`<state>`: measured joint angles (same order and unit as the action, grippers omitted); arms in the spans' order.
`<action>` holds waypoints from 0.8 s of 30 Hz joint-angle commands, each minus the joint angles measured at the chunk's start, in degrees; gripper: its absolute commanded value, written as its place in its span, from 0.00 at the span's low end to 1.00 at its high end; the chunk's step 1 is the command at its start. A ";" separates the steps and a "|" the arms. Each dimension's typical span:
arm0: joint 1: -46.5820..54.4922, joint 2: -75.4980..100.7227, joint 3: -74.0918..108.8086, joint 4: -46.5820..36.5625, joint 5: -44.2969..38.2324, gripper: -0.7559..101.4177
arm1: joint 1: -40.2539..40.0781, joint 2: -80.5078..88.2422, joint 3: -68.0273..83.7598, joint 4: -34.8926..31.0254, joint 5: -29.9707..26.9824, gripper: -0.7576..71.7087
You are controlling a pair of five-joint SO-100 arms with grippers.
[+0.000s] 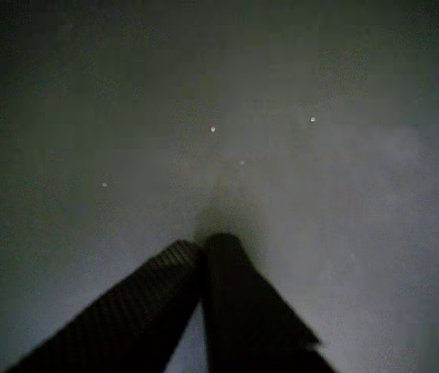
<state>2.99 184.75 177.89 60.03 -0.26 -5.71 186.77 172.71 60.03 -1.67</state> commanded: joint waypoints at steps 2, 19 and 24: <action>0.18 0.97 0.00 -0.44 0.35 0.01 | -0.97 0.70 -0.70 -0.26 -0.88 0.00; 0.18 0.97 0.00 -0.44 0.09 0.01 | 14.24 -14.77 -68.29 4.04 -23.55 0.00; 0.09 0.97 0.00 -0.44 0.09 0.01 | 20.04 -25.05 -79.54 -13.62 -24.87 0.00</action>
<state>2.99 184.75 177.89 60.03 -0.26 13.10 163.56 96.24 51.94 -25.84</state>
